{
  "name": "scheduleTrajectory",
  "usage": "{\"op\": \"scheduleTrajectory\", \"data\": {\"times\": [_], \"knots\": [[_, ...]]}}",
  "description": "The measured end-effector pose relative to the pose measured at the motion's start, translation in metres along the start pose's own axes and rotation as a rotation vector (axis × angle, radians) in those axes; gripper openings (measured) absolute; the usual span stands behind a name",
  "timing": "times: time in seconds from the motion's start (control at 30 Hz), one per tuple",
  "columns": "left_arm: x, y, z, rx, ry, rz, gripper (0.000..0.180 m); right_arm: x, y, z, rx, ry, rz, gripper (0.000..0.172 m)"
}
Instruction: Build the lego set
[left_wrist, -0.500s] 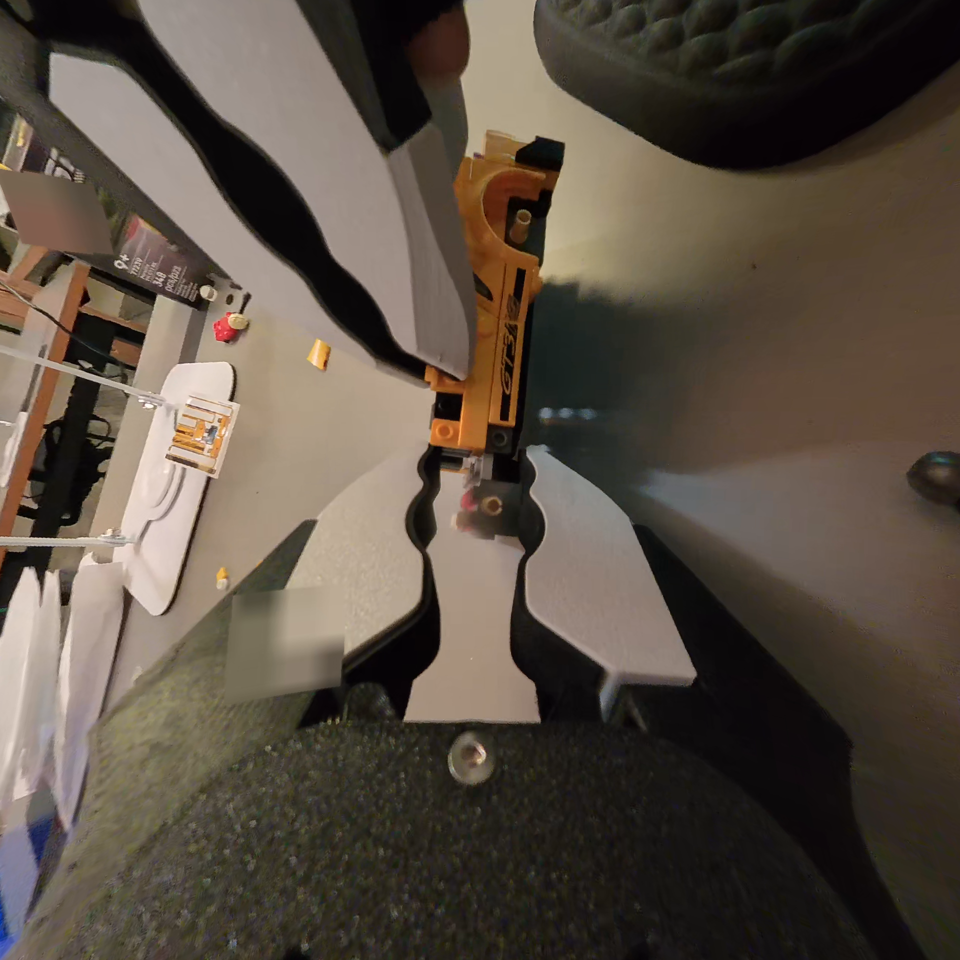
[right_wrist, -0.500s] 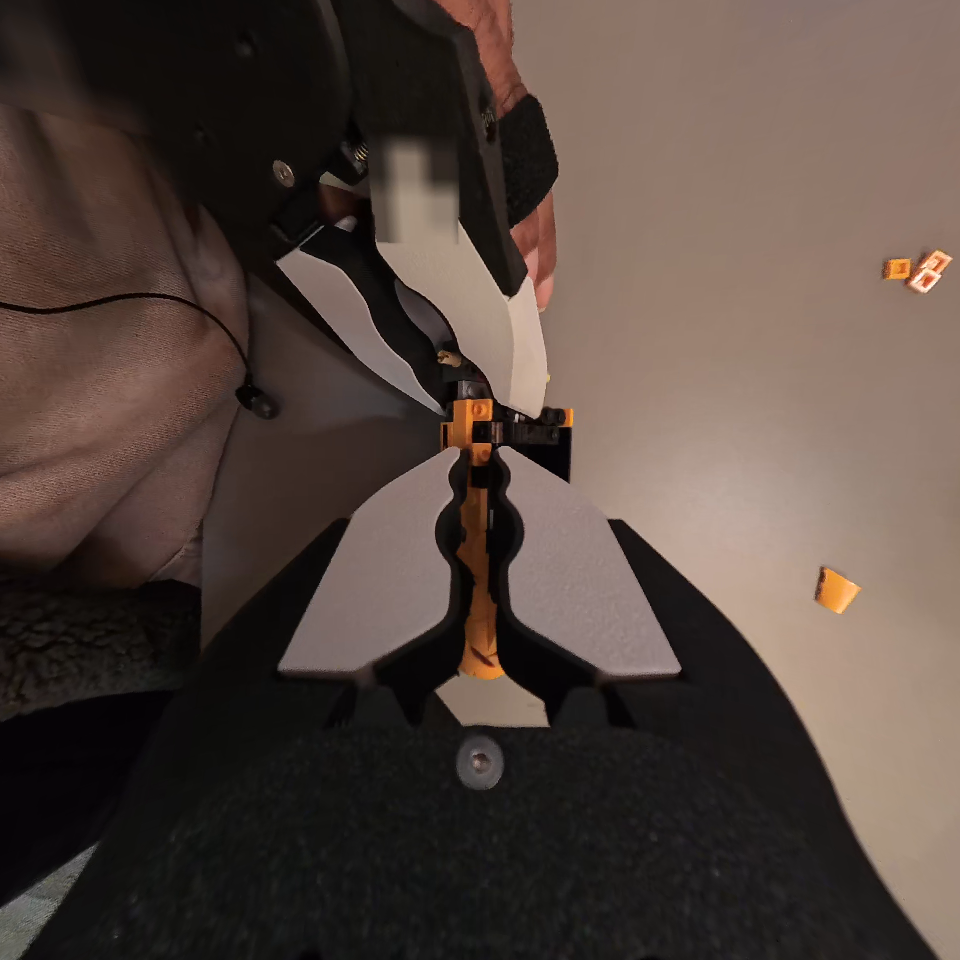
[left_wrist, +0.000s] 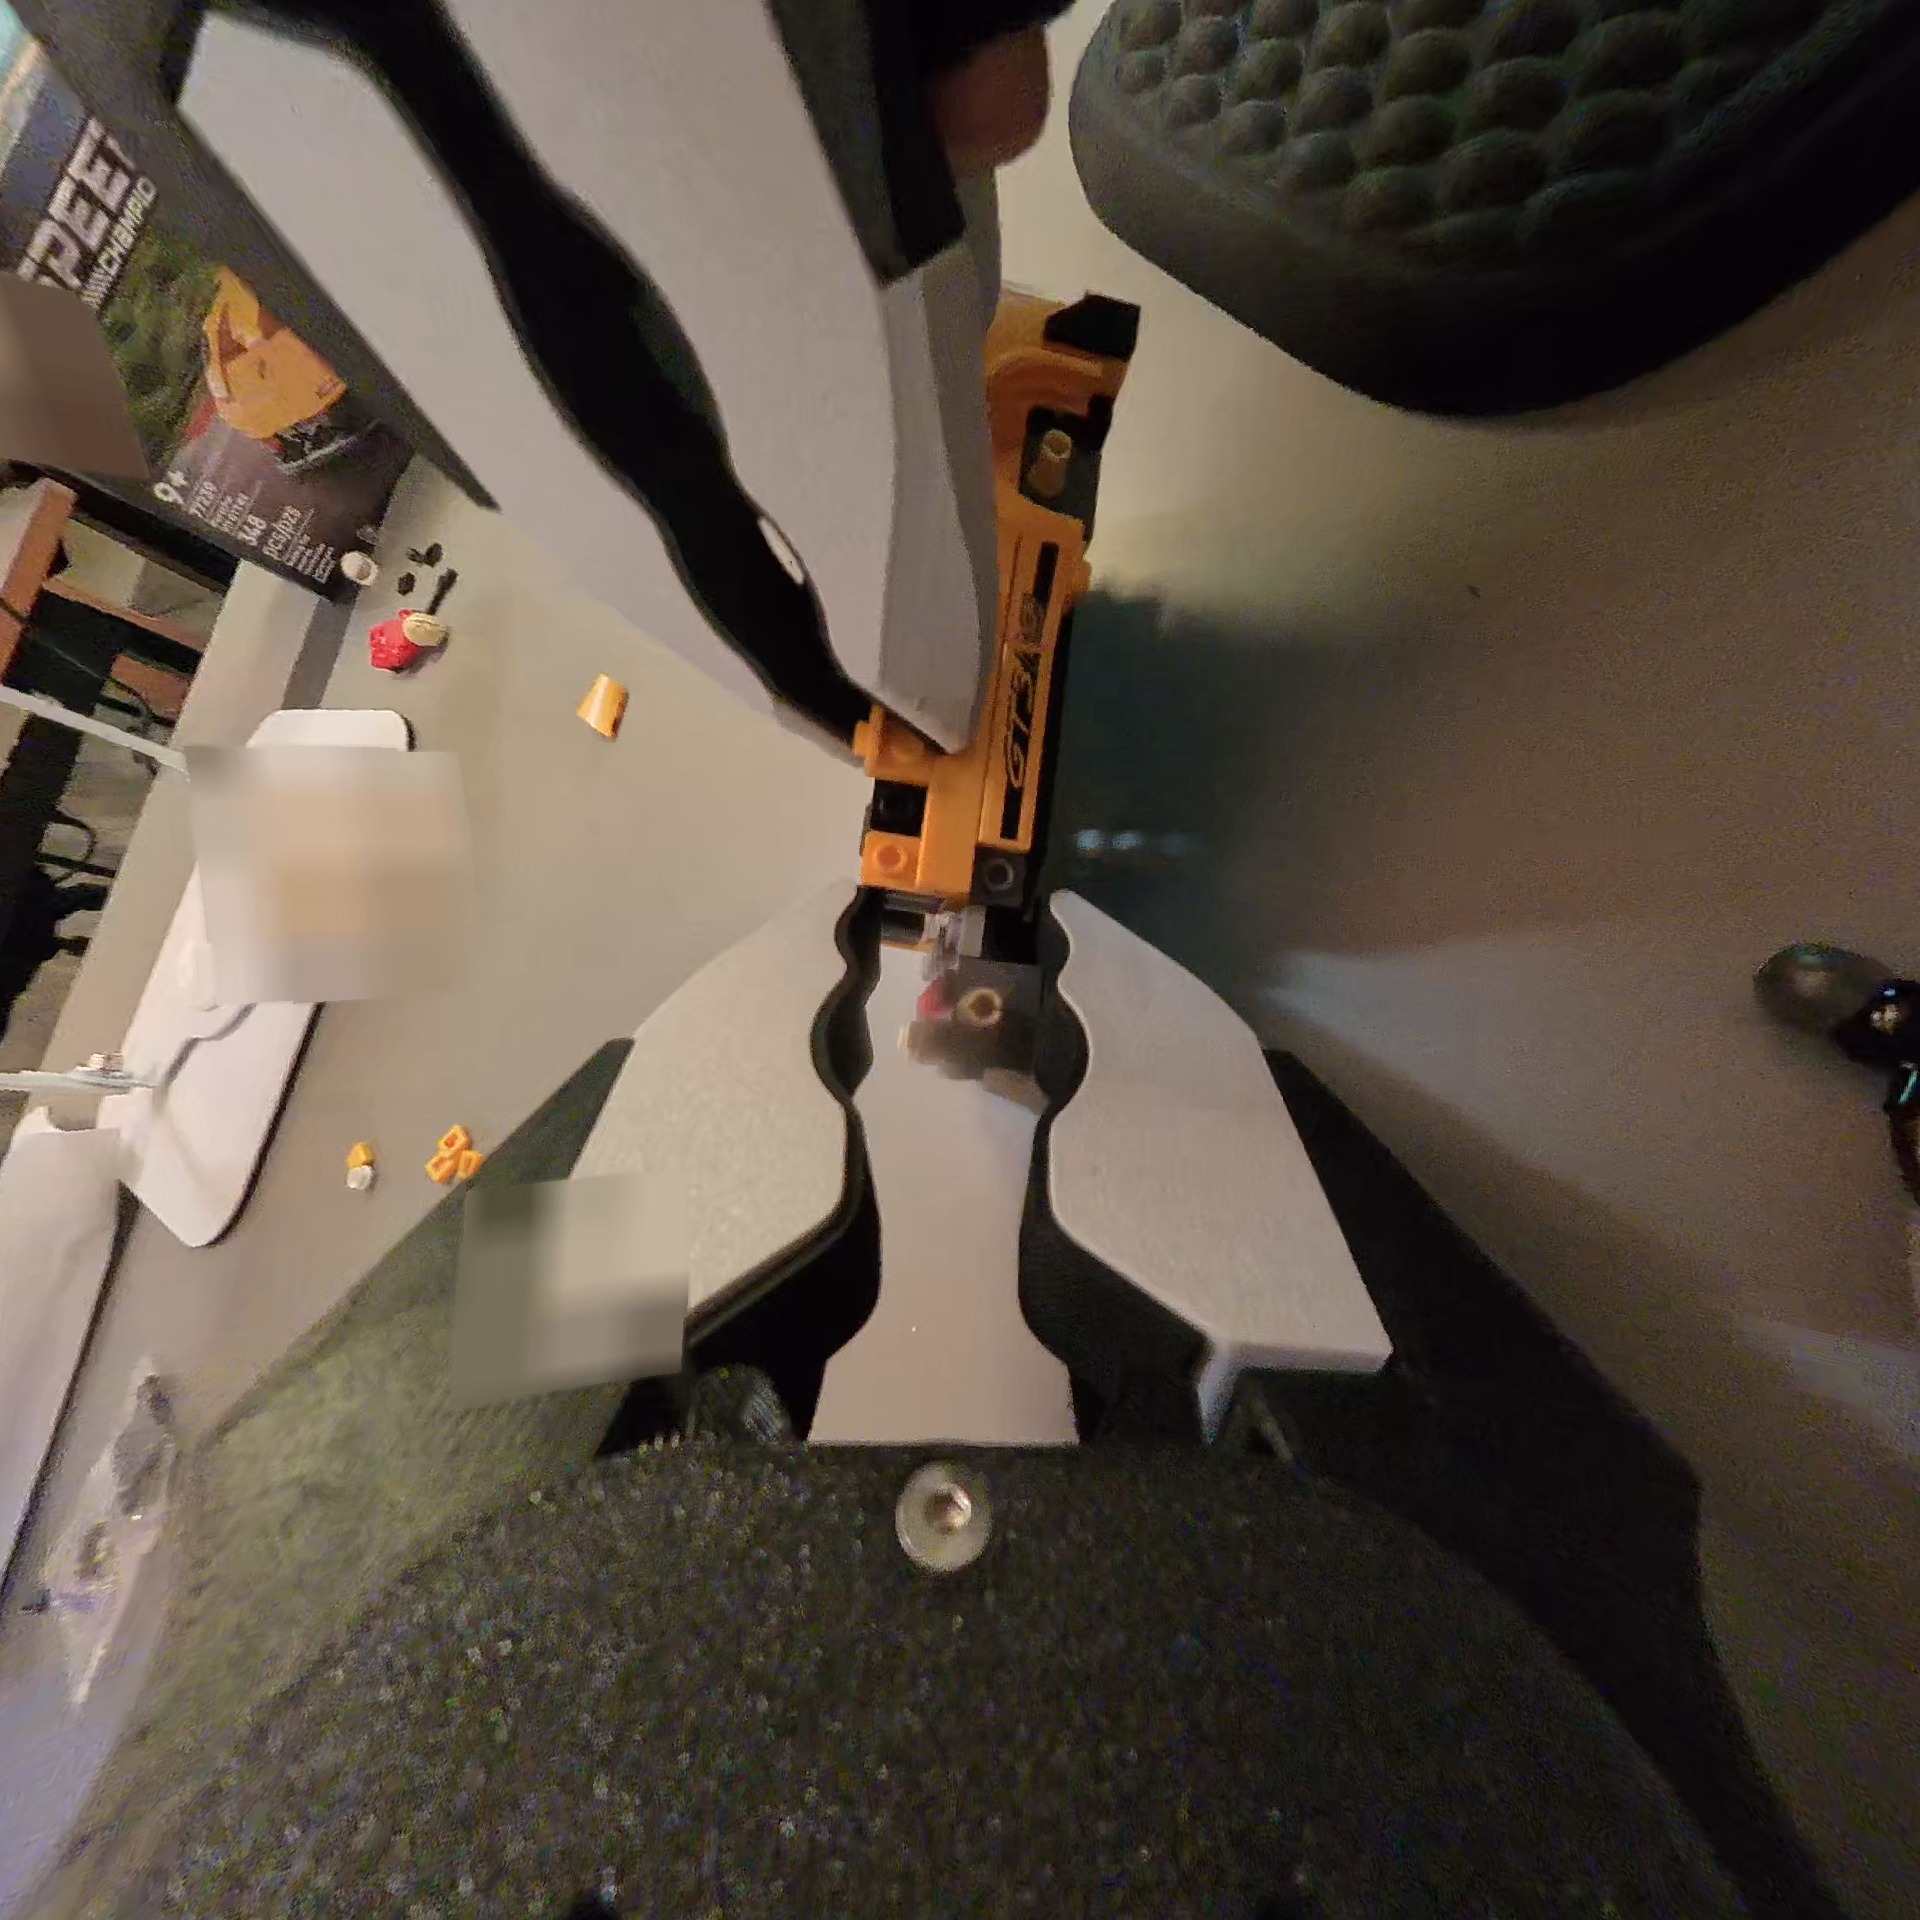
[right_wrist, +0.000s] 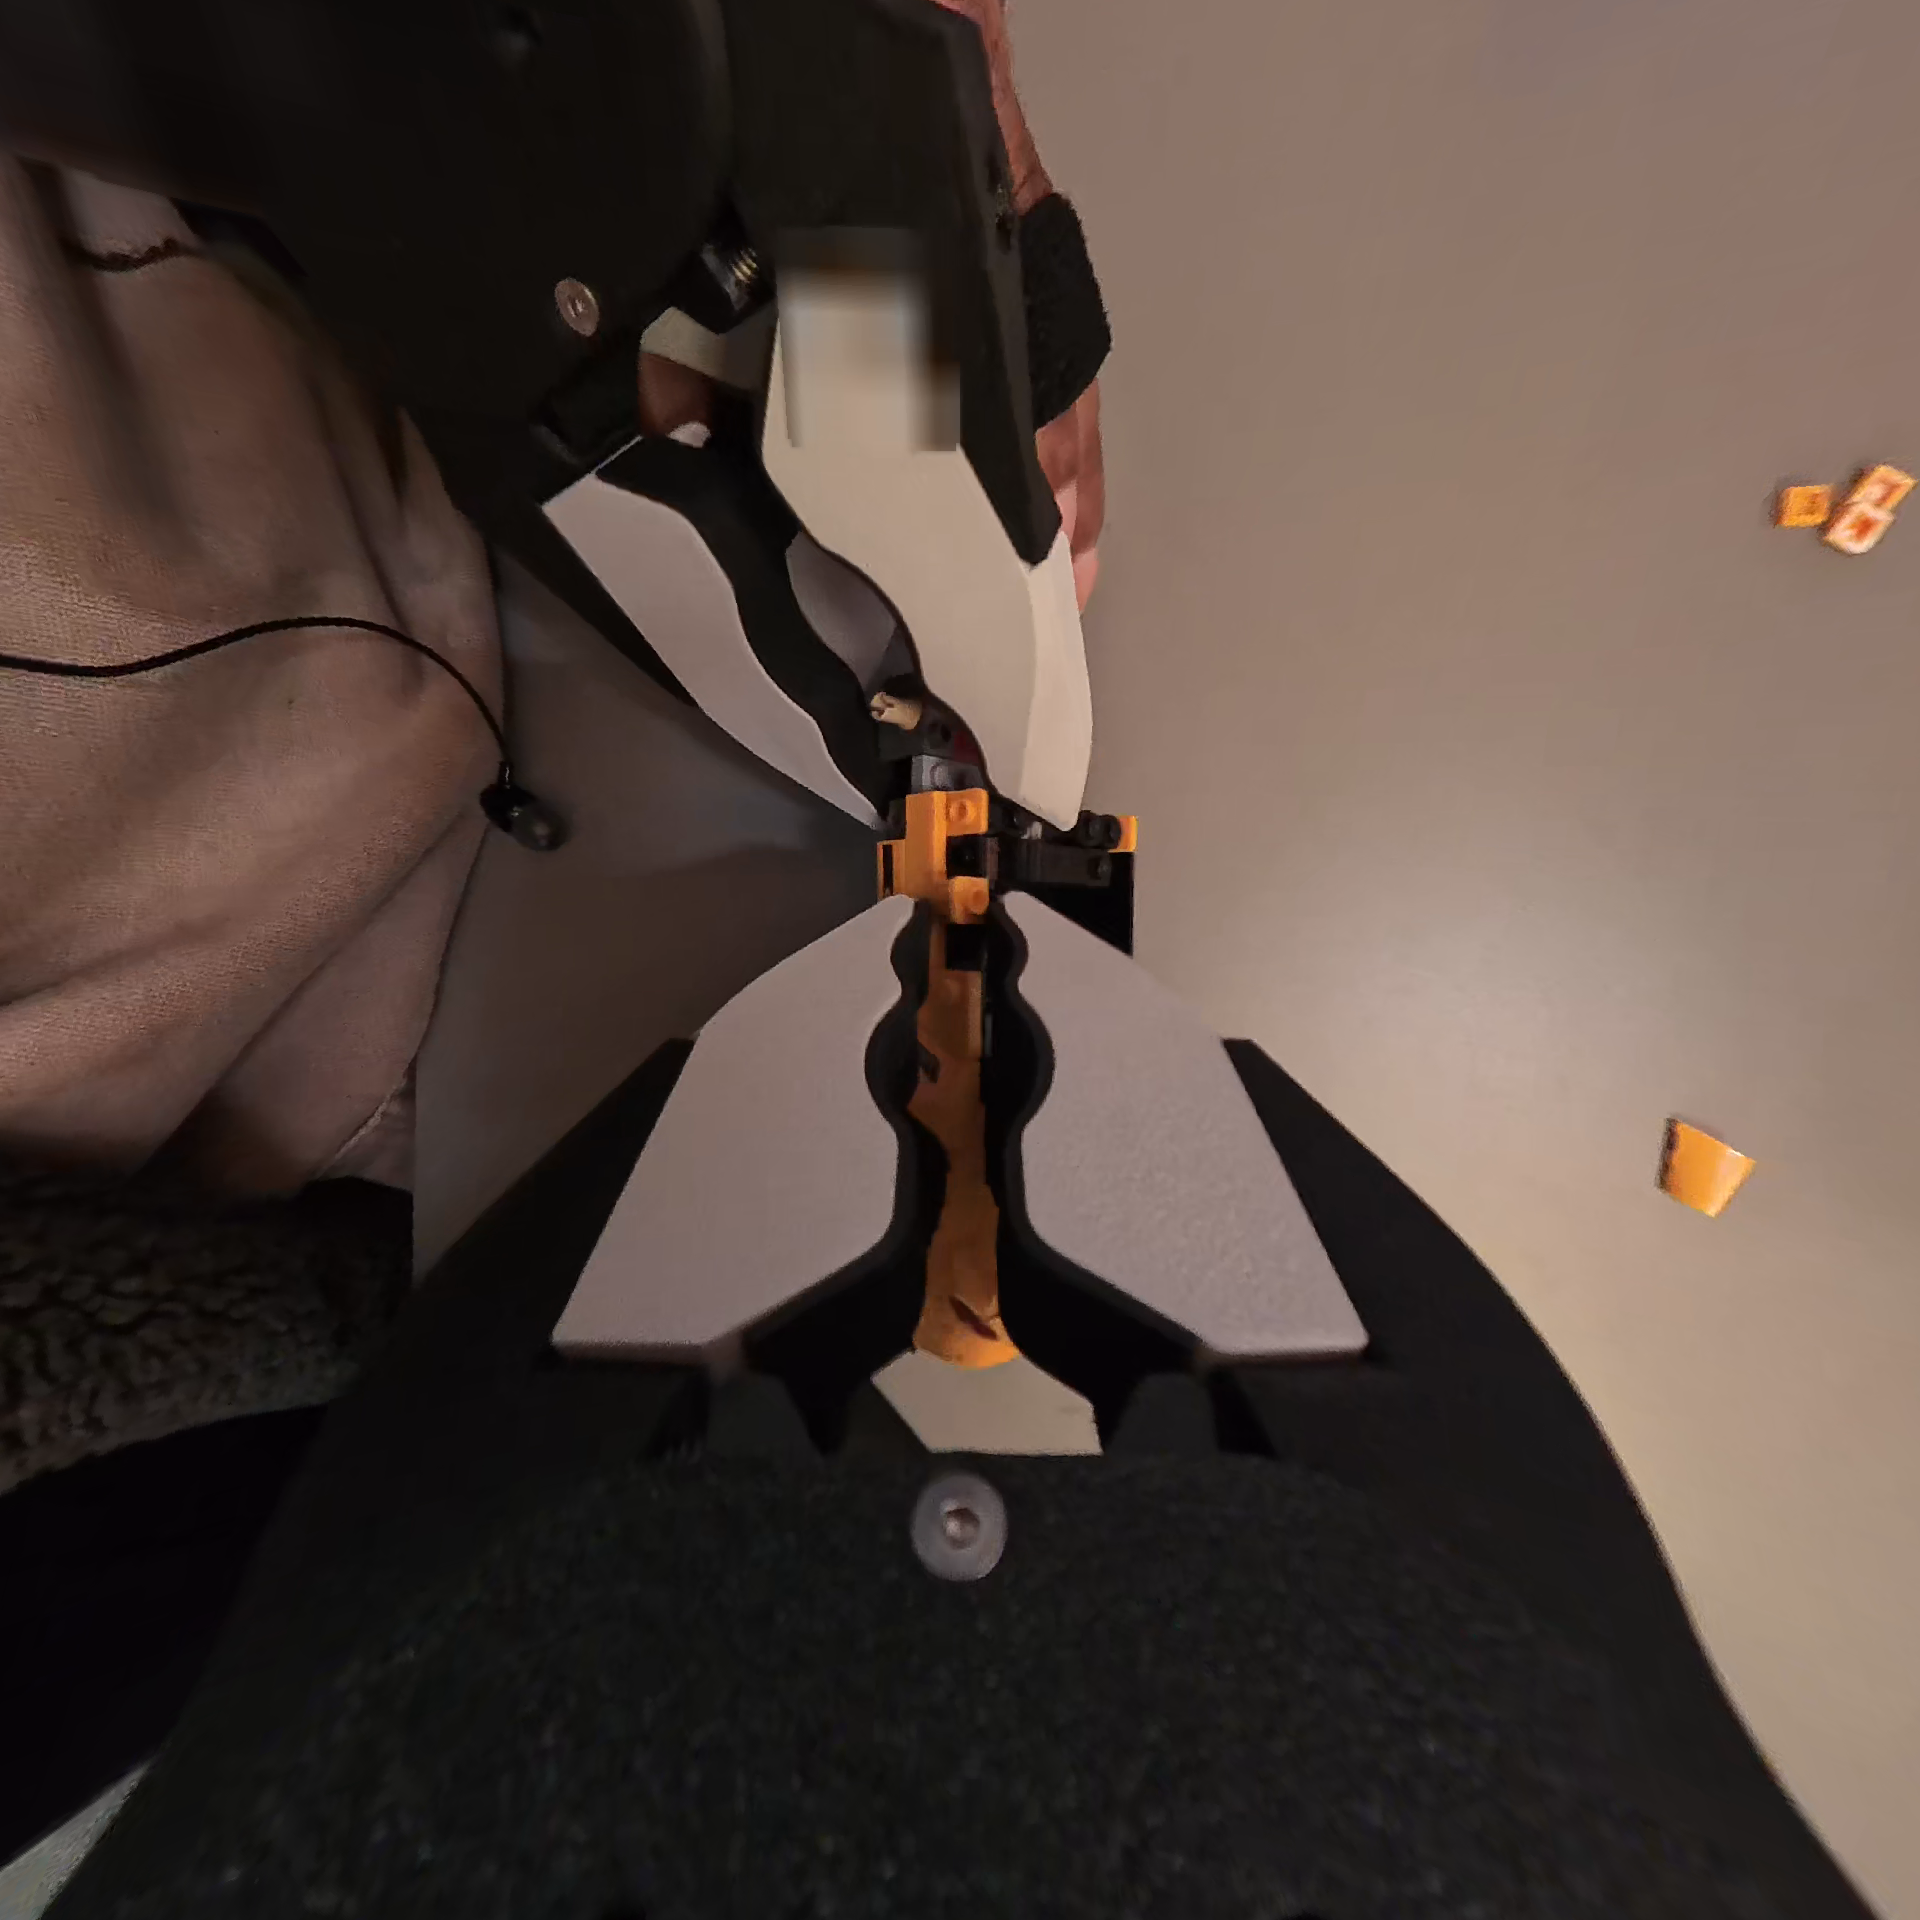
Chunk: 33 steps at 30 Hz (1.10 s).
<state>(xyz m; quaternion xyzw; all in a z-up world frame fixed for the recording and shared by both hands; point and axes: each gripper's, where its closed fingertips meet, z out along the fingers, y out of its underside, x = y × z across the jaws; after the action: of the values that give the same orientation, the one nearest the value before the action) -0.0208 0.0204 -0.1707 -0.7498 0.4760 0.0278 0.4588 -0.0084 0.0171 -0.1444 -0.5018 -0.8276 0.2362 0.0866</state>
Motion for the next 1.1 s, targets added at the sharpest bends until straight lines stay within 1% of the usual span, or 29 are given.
{"op": "scheduleTrajectory", "data": {"times": [0.07,0.17,0.23,0.3,0.4,0.47,0.5,0.57,0.63,0.7,0.77,0.83,0.9,1.03,1.1], "knots": [[-0.001,0.001,0.000,0.006,0.015,-0.040,0.028,0.005,-0.002,-0.007,0.038,0.047,0.004,0.009],[-0.003,0.004,0.000,0.006,0.029,-0.082,0.028,0.010,-0.009,-0.027,0.139,0.087,0.046,0.014],[-0.004,0.005,0.000,0.009,0.039,-0.112,0.028,0.018,-0.005,-0.040,0.176,0.161,0.055,0.016],[-0.005,0.005,0.000,0.020,0.070,-0.176,0.028,0.026,0.002,-0.051,0.225,0.221,0.092,0.019],[-0.008,0.004,-0.004,0.067,0.181,-0.382,0.028,0.039,0.022,-0.065,0.285,0.309,0.171,0.023],[-0.011,0.007,-0.008,0.079,0.259,-0.507,0.028,0.046,0.041,-0.069,0.290,0.349,0.220,0.023],[-0.014,0.008,-0.009,0.086,0.275,-0.546,0.028,0.050,0.052,-0.070,0.286,0.374,0.238,0.021],[-0.018,0.011,-0.009,0.086,0.274,-0.573,0.028,0.056,0.075,-0.064,0.248,0.400,0.271,0.016],[-0.017,0.013,-0.006,0.073,0.269,-0.574,0.029,0.060,0.095,-0.052,0.187,0.403,0.310,0.015],[-0.015,0.009,-0.003,0.079,0.264,-0.585,0.029,0.059,0.105,-0.038,0.154,0.380,0.330,0.015],[-0.015,0.008,-0.002,0.080,0.258,-0.576,0.029,0.060,0.111,-0.028,0.111,0.377,0.296,0.015],[-0.015,0.008,-0.002,0.084,0.259,-0.567,0.029,0.066,0.118,-0.025,0.051,0.403,0.194,0.015],[-0.015,0.007,-0.004,0.094,0.267,-0.566,0.030,0.071,0.123,-0.023,0.019,0.385,0.078,0.014],[-0.020,0.005,-0.007,0.109,0.267,-0.562,0.034,0.071,0.125,-0.020,-0.027,0.224,-0.067,0.014],[-0.019,0.006,-0.007,0.107,0.277,-0.552,0.035,0.065,0.122,-0.017,-0.052,0.120,-0.106,0.014]]}}
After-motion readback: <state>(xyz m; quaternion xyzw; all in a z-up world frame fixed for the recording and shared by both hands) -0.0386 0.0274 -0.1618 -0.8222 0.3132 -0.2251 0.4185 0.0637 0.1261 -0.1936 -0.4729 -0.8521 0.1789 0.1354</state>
